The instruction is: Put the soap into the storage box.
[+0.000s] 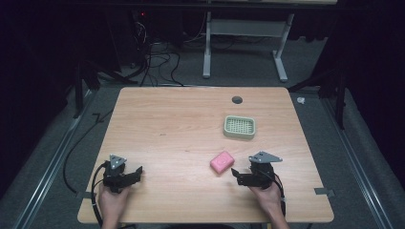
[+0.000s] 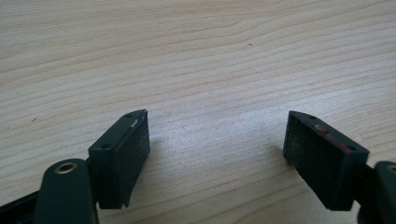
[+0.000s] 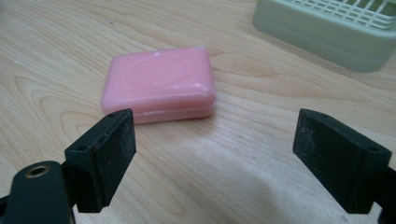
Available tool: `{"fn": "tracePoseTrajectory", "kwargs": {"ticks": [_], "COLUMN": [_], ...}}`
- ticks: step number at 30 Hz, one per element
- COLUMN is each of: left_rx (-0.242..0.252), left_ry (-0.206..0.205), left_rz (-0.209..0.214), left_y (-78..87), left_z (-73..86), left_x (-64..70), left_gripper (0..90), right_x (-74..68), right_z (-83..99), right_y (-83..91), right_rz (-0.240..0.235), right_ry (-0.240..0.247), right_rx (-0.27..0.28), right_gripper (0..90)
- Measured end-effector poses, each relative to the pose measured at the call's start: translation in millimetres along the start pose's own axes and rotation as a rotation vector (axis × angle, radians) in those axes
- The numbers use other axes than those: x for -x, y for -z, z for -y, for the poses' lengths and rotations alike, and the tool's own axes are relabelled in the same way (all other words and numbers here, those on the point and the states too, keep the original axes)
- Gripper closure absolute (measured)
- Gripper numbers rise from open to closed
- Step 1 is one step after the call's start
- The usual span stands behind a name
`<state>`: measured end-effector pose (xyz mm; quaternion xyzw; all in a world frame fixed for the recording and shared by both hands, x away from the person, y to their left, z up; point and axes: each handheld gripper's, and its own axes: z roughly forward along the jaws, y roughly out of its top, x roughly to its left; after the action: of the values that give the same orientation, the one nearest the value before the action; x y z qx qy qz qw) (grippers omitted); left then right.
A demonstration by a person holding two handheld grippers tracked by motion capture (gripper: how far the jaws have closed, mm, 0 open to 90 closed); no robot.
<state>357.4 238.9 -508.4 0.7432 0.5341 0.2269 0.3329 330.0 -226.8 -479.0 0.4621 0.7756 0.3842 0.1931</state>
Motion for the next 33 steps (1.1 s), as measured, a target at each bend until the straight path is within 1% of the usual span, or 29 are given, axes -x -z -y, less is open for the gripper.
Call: {"fn": "tracePoseTrajectory", "kwargs": {"ticks": [4,7,8,9,10,11,14,16,17,19,20,23,27,33], "left_rx": [-0.002,-0.003,0.000,-0.002,-0.001,-0.002,0.001,0.005,0.004,0.002,0.002,0.004,0.004,0.001], "left_ry": [0.001,0.002,0.003,0.002,0.003,0.004,0.007,0.014,0.015,0.015,0.015,0.016,0.015,0.008], "left_rz": [-0.003,-0.002,-0.001,0.002,0.002,0.004,0.004,0.005,0.005,0.007,0.007,0.006,0.006,0.004], "left_y": [0.1,0.2,0.1,0.3,0.3,0.4,0.4,0.4,0.6,0.8,0.8,0.6,0.6,0.4], "left_z": [-0.1,-0.1,0.0,0.0,0.0,0.0,0.0,0.2,0.1,0.1,0.1,0.1,0.1,0.0], "left_x": [-0.1,-0.3,-0.5,-0.8,-0.9,-1.0,-1.2,-1.5,-1.7,-2.1,-2.1,-1.8,-1.7,-1.3], "left_gripper": [23.1,23.1,23.1,23.1,23.1,23.1,23.5,23.6,23.9,24.0,24.0,23.9,23.8,23.5], "right_x": [-3.6,-9.3,-13.8,-13.8,-18.8,-18.8,-25.9,-27.0,-29.0,-29.9,-30.7,-31.7,-31.7,-30.7], "right_z": [-2.9,-5.9,-8.3,-8.3,-11.4,-11.4,-19.9,-21.5,-24.4,-27.1,-28.3,-29.9,-30.3,-31.3], "right_y": [-0.9,-2.2,-5.1,-5.1,-8.7,-8.7,-13.0,-13.8,-15.1,-16.9,-17.4,-20.6,-25.9,-32.1], "right_rz": [-0.009,-0.016,-0.023,-0.023,-0.033,-0.033,-0.041,-0.045,-0.044,-0.044,-0.046,-0.045,-0.040,-0.040], "right_ry": [0.010,0.014,0.015,0.015,0.020,0.020,0.044,0.045,0.054,0.063,0.055,0.070,0.066,0.066], "right_rx": [0.007,0.006,-0.001,-0.001,-0.009,-0.009,-0.019,-0.023,-0.030,-0.033,-0.039,-0.030,-0.044,-0.045], "right_gripper": [13.7,13.6,13.2,13.2,12.8,12.8,12.3,12.2,12.2,12.1,12.1,12.1,12.1,12.1]}}
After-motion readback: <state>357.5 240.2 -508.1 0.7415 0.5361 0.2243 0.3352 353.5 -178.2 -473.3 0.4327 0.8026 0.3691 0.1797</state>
